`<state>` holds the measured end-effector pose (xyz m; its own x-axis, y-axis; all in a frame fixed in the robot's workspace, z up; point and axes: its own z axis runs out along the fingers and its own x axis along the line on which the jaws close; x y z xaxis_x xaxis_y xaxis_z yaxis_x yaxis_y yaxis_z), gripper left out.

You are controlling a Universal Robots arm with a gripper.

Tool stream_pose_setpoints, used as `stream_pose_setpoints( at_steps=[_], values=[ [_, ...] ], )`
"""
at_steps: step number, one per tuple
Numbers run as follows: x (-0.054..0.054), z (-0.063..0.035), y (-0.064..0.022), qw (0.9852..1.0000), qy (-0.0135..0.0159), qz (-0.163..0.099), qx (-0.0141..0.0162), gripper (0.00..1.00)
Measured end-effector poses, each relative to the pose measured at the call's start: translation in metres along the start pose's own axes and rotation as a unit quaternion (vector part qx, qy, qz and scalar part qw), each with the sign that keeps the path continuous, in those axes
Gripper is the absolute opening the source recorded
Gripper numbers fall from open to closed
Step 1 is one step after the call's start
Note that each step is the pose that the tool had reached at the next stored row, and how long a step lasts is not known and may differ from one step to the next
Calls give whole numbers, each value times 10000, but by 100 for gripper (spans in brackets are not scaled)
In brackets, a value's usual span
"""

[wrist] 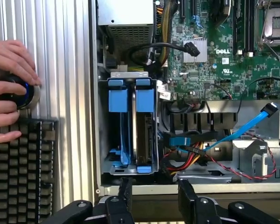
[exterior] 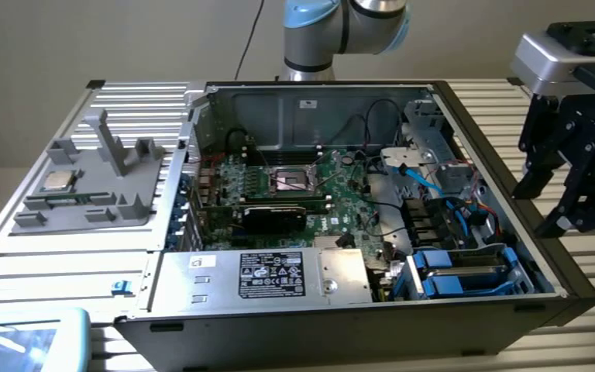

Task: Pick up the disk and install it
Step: 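Insert the first disk wire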

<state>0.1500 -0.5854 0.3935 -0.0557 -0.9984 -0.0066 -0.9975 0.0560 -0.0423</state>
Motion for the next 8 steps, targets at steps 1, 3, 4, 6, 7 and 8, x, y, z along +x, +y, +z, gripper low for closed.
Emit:
stream_pose_setpoints(
  at_steps=[1, 3, 4, 6, 7, 8],
  values=[
    [0, 10, 0, 10000, -8, 69, 0, 52],
    [0, 20, 0, 9998, -26, 190, 5, 52],
    [-4, 21, 0, 9998, -28, 220, 16, 52],
    [-34, 22, 2, 9997, -29, 231, 21, 52],
    [-61, 22, 4, 9997, -29, 231, 21, 52],
    [-78, 22, 5, 9997, -24, 232, 21, 52]
  ],
)
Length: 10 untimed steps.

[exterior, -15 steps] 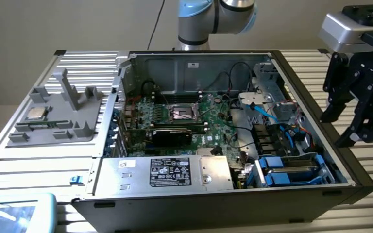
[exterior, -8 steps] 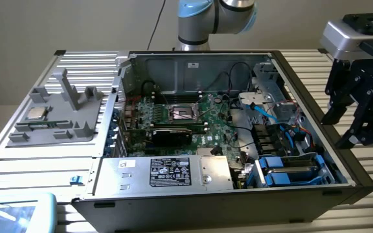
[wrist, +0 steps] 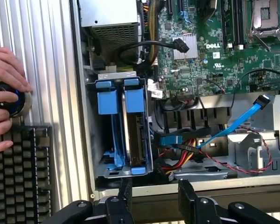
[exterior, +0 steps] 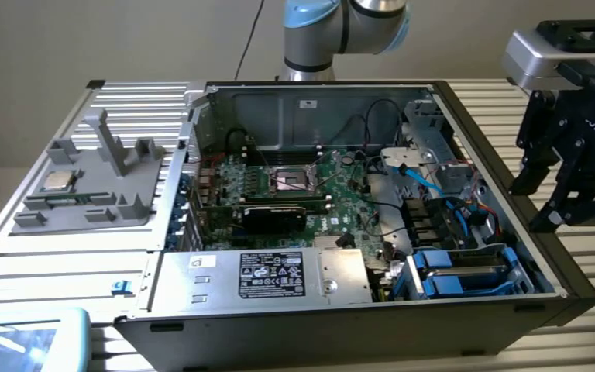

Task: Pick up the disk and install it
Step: 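Insert the first disk wire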

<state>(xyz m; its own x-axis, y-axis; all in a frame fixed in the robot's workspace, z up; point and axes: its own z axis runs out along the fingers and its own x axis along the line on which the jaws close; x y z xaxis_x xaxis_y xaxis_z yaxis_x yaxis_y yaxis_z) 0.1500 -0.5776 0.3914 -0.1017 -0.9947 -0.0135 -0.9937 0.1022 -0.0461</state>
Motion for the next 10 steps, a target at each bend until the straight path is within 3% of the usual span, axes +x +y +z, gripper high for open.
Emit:
stream_pose_setpoints(
  at_steps=[4, 10],
  values=[
    [-3, 0, 0, 10000, 2, 0, 0, 52],
    [-95, 9, 4, 10000, 3, 26, 1, 52]
  ],
)
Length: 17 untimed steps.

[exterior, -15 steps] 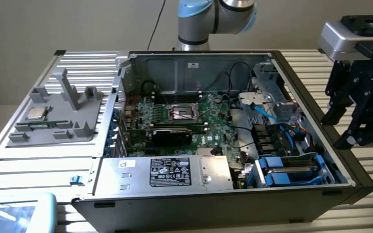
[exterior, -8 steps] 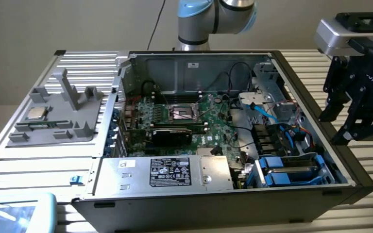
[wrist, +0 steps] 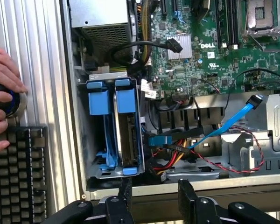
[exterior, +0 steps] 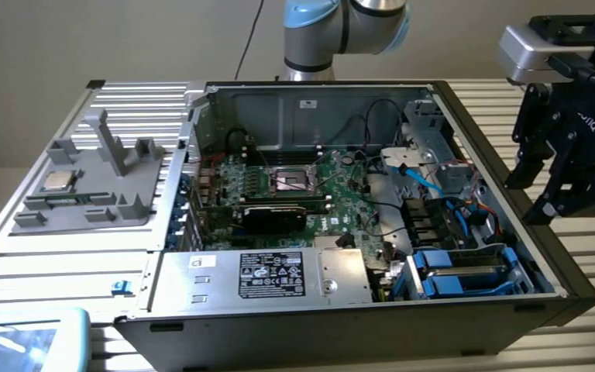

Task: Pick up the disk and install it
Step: 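Insert the first disk wire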

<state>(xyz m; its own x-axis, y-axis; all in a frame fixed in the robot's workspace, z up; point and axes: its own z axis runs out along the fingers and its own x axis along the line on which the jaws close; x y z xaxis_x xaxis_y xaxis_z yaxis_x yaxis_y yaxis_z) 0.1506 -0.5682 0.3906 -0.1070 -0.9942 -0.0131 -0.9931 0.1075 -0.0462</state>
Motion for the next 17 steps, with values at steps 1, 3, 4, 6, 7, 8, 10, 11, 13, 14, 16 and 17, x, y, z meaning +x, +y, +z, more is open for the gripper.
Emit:
stream_pose_setpoints(
  at_steps=[1, 3, 4, 6, 7, 8, 10, 11, 13, 14, 16, 17],
  values=[
    [-10, 3, 1, 10000, 0, 8, 0, 52],
    [-14, 5, 1, 10000, 0, 21, 0, 52],
    [-14, 4, 1, 10000, 1, 21, 0, 52],
    [-14, 4, 1, 10000, 1, 22, 0, 52],
    [-14, 4, 1, 10000, 1, 22, 0, 52],
    [-15, 4, 1, 10000, 1, 21, 0, 52],
    [-14, 4, 1, 10000, 1, 22, 0, 52],
    [-15, 4, 1, 10000, 1, 22, 0, 52],
    [-15, 4, 1, 10000, 1, 22, 0, 52],
    [-15, 4, 1, 10000, 1, 22, 0, 52],
    [-15, 8, 1, 10000, 1, 24, 0, 52],
    [-18, 11, 5, 10000, 0, 35, 12, 52]
  ],
)
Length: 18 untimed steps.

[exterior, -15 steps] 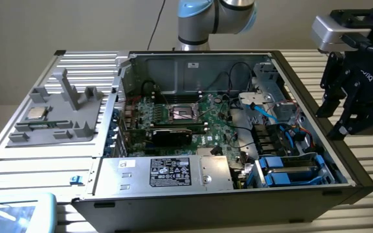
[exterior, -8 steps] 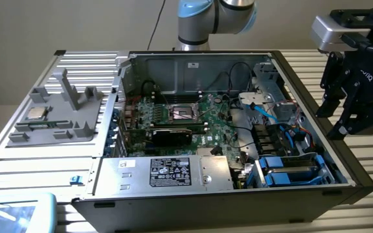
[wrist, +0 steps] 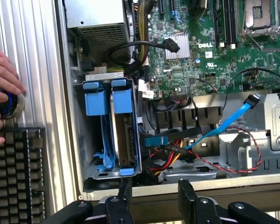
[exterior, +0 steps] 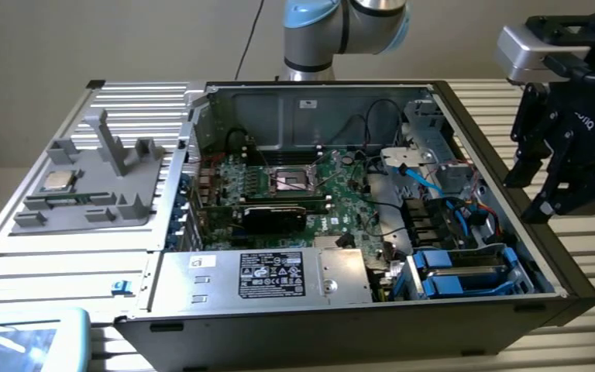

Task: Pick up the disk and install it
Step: 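Insert the first disk wire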

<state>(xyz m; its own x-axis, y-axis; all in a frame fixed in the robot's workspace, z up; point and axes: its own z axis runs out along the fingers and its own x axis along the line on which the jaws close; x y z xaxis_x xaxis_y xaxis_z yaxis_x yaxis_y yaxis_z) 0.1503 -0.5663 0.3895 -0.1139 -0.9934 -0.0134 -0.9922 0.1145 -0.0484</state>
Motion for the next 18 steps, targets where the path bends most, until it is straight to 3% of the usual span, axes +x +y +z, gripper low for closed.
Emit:
stream_pose_setpoints(
  at_steps=[5, 18],
  values=[
    [-9, 26, 30, 9999, -7, 81, 92, 52],
    [-92, 202, 178, 9997, -5, 239, 100, 52]
  ],
)
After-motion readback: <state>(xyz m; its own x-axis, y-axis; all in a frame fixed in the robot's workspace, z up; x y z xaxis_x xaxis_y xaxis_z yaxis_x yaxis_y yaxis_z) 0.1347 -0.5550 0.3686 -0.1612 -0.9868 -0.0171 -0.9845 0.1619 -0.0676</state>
